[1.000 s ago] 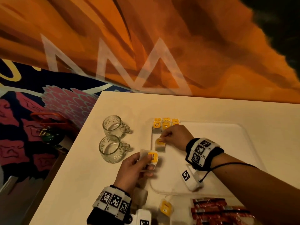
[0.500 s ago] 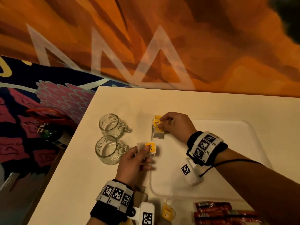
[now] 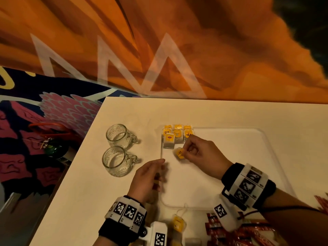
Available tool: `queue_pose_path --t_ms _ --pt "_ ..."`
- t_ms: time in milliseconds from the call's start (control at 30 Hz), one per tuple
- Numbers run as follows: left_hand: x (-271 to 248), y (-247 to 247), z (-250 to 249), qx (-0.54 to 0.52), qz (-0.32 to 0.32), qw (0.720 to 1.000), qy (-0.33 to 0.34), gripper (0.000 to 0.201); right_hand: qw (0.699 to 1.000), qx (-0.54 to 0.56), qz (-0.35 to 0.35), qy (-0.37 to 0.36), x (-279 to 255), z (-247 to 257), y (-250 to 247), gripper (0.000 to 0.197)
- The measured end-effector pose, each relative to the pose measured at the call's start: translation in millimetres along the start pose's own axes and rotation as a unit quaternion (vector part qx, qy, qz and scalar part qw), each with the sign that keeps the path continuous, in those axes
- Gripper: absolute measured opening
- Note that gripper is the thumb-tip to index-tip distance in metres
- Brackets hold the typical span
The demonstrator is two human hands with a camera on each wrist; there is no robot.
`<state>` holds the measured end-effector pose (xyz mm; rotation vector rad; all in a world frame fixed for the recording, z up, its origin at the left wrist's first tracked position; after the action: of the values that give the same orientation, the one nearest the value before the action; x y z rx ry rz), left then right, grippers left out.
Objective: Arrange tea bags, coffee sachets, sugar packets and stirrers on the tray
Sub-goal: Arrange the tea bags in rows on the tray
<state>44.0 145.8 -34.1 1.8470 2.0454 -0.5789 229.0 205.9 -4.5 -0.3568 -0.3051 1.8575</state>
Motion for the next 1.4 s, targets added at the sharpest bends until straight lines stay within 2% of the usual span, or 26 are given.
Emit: queue_pose_path --t_ms 67,133,200,267,333,433,533,667,800,900,967,1100,1200,1400 --pt "0 -4 2 -0.002 0.006 1.0 -0.002 0.029 0.991 -0.119 0.053 -0.029 1 7 -8 0.003" --pt "0 -6 4 0.026 0.0 1.0 0.01 0.031 0.974 -0.185 0.126 -0.029 1 10 -9 0.008" --pt "1 -8 5 0.05 -0.015 0.998 0.028 0.032 0.969 -0.165 0.182 -0.004 2 9 -5 0.009" --pt "2 -9 7 0.052 -0.025 0.998 0.036 0.03 0.971 -0.125 0.2 0.028 7 5 0 0.009" --pt "4 -9 9 0.052 -0.03 0.997 0.039 0.029 0.972 -0.137 0.181 0.055 19 -7 3 0.009" --pt "5 -7 9 0.052 -0.017 0.997 0.047 0.028 0.976 -0.182 0.099 0.068 42 -22 0 0.006" --pt "6 -7 8 0.05 -0.001 0.998 0.049 0.027 0.982 -0.175 0.037 0.067 62 -25 -4 0.004" --pt "11 -7 8 0.029 0.004 0.998 0.049 0.026 0.984 -0.164 0.002 0.07 82 -23 -6 0.005" --pt "15 -5 5 -0.005 0.006 0.999 0.046 0.028 0.981 -0.183 -0.011 0.064 90 -19 -8 0.01" --pt "19 -3 6 -0.033 0.004 0.999 0.034 0.024 0.98 -0.196 -0.018 0.027 93 -12 -5 0.014" --pt "20 -3 8 -0.037 -0.007 0.999 0.034 0.023 0.973 -0.231 -0.002 0.005 97 -8 1 0.016" --pt "21 -4 9 -0.03 -0.015 0.999 0.04 0.017 0.961 -0.276 0.029 0.009 103 -9 13 0.02" --pt "19 -5 5 -0.022 -0.012 0.998 0.049 0.008 0.957 -0.289 0.028 0.001 107 -10 20 0.014" --pt "21 -12 8 -0.001 -0.038 0.998 0.043 0.009 0.959 -0.283 0.036 -0.002 114 -5 27 0.012"
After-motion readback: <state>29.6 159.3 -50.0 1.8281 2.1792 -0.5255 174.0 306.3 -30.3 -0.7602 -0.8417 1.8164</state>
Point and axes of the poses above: each hand's wrist, its own x-axis towards the middle knuckle, its own y-axis out of the palm, z = x × y, the point moved 3 cm from there along x, towards the middle knuckle, and after that the axes turned 11 degrees about x, right-handed, at the moved point
